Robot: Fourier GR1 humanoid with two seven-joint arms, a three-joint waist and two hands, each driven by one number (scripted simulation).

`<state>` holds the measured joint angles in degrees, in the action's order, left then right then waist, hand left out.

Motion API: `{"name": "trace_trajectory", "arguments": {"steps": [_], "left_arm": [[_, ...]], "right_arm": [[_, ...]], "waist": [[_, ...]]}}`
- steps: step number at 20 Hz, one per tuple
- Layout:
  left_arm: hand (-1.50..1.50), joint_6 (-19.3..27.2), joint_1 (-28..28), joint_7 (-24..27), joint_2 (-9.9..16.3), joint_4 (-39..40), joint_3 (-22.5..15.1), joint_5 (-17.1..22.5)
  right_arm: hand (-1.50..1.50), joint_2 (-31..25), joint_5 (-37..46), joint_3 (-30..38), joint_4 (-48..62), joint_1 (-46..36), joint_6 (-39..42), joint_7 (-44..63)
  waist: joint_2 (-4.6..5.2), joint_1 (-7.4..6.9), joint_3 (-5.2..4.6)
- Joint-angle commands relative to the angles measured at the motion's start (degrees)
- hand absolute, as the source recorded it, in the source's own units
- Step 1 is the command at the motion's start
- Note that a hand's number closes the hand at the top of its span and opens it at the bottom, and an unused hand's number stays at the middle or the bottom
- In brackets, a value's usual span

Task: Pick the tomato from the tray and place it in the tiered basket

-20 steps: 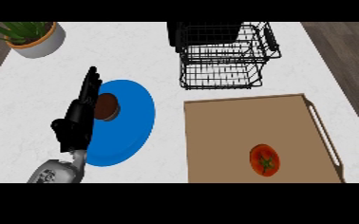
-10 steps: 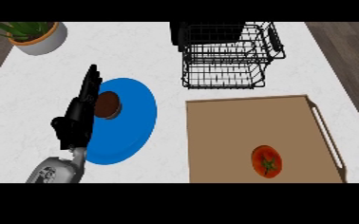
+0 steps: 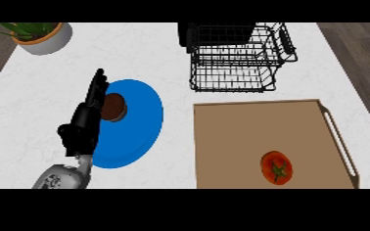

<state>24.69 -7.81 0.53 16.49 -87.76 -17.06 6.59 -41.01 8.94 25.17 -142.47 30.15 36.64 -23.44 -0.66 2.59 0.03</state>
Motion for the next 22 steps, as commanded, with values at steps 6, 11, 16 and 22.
{"name": "trace_trajectory", "arguments": {"steps": [6,11,16,22], "left_arm": [[0.00,0.51,-0.70,-2.14,-0.36,-1.25,-0.46,-0.90],[0.00,-0.33,-1.09,-1.62,0.41,-0.06,0.99,-0.37],[0.00,-0.26,-2.09,-2.52,0.07,-0.15,1.45,-0.10],[0.00,-0.31,-1.37,-1.20,-0.41,-0.58,0.79,-0.82]], "right_arm": [[-1.50,-4.54,15.03,1.63,-9.49,4.53,-0.78,5.52],[-1.50,-7.11,15.67,2.64,-7.64,5.09,-2.79,5.48],[-1.50,-8.27,17.29,2.69,-7.28,4.74,-7.00,6.38],[-1.50,-11.76,20.00,0.54,-6.39,5.60,-9.97,7.72]], "waist": [[-0.19,-0.04,-0.02],[-0.21,0.60,-0.05],[-0.24,0.65,-0.01],[-0.02,-0.18,-0.01]]}}
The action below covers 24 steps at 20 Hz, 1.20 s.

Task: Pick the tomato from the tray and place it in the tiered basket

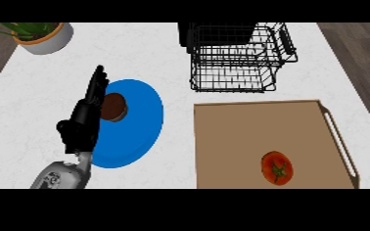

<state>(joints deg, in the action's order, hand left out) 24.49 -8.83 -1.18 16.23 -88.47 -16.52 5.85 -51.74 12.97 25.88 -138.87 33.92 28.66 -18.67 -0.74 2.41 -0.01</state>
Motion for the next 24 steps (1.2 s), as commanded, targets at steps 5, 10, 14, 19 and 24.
{"name": "trace_trajectory", "arguments": {"steps": [5,10,14,19,24], "left_arm": [[0.00,-0.56,0.67,0.08,0.47,-0.30,-0.09,-0.41],[0.00,-0.19,0.49,0.69,-1.14,0.54,-0.71,-0.60],[0.00,-0.15,-0.45,0.56,-1.71,0.40,-1.14,-1.08],[0.00,-0.96,0.72,1.33,-1.36,0.74,-0.48,-0.66],[0.00,-0.16,-1.68,0.34,-2.55,1.47,-0.40,-1.77]], "right_arm": [[-1.50,-4.57,16.93,-1.25,-10.56,0.83,-5.33,1.76],[-1.50,-5.29,19.72,-3.77,-7.30,0.92,-11.12,1.71],[-1.50,-5.44,22.33,-6.40,-4.50,2.02,-15.26,4.47],[-1.50,-5.58,28.51,-12.32,0.33,3.84,-20.45,4.64],[-1.50,-3.69,36.72,-23.96,4.83,3.47,-25.93,5.97]], "waist": [[-0.23,-0.28,0.03],[0.06,-0.32,0.10],[0.34,-0.56,0.10],[0.45,-1.43,0.10],[0.72,-2.00,0.09]]}}
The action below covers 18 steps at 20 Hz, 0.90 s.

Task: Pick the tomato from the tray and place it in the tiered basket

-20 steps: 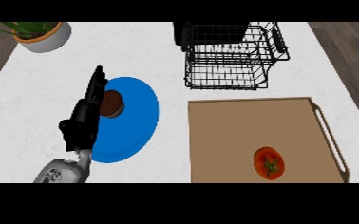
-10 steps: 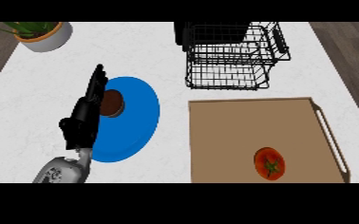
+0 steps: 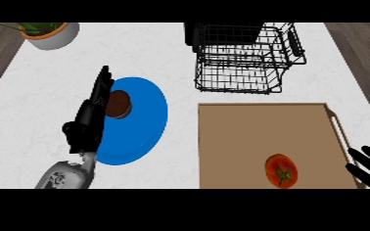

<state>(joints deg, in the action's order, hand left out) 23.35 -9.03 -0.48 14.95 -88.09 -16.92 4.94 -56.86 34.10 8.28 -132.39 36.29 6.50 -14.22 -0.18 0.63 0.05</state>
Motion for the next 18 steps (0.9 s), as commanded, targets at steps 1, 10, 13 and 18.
{"name": "trace_trajectory", "arguments": {"steps": [1,10,13,18], "left_arm": [[0.00,0.12,-2.27,-0.60,-0.73,1.58,0.03,-0.90],[0.00,-4.23,0.58,0.91,-0.11,0.53,2.16,-0.69],[0.00,-2.04,0.16,-0.66,-3.07,0.61,2.36,-2.54],[0.00,-3.98,0.36,-2.16,-2.89,-1.84,2.53,-3.71]], "right_arm": [[-1.50,2.23,18.31,-9.61,-1.86,0.47,-5.16,2.60],[-1.50,13.54,35.69,-26.61,6.28,-8.84,-3.33,5.85],[-1.50,16.30,36.92,-27.04,8.74,-8.06,-4.34,3.05],[-1.50,22.62,40.62,-30.43,16.22,-17.12,-0.19,5.46]], "waist": [[0.21,-0.38,0.02],[0.19,-0.90,-0.07],[0.13,-0.47,-0.05],[0.21,-1.00,-0.04]]}}
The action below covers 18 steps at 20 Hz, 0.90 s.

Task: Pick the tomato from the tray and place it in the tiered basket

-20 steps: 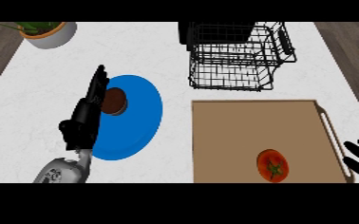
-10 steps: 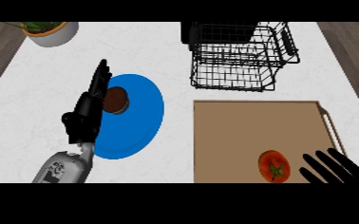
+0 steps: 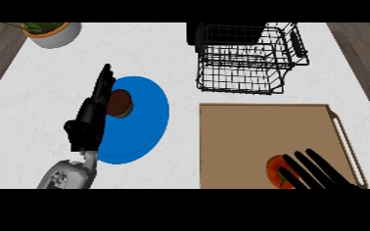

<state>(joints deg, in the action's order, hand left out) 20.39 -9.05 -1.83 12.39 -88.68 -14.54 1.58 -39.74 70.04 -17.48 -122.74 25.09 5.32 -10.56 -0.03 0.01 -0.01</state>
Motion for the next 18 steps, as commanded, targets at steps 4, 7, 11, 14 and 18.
{"name": "trace_trajectory", "arguments": {"steps": [4,7,11,14,18], "left_arm": [[0.00,-3.10,1.17,3.88,-1.18,3.24,3.43,-0.12],[0.00,-4.82,-0.69,0.76,-0.76,0.96,3.98,-0.17],[0.00,-3.23,2.20,1.50,-2.96,-0.15,3.27,-2.90],[0.00,-2.56,-0.40,0.84,-5.21,2.23,3.17,-3.90],[0.00,-3.62,0.36,-1.56,-4.28,-0.92,4.01,-5.76]], "right_arm": [[-1.50,4.87,5.29,-2.45,4.01,-1.92,1.52,-0.92],[-1.50,8.07,9.71,-5.97,2.92,-2.61,3.14,1.96],[-1.50,8.58,5.33,-0.64,5.14,-6.45,5.46,-1.43],[-1.50,12.88,8.89,-4.64,7.39,-9.82,8.11,1.34],[-1.50,11.06,5.26,1.25,8.77,-9.56,7.26,-3.82]], "waist": [[0.01,0.20,0.00],[-0.01,0.16,0.00],[-0.01,0.03,0.01],[0.04,-0.01,0.00],[0.01,0.04,0.01]]}}
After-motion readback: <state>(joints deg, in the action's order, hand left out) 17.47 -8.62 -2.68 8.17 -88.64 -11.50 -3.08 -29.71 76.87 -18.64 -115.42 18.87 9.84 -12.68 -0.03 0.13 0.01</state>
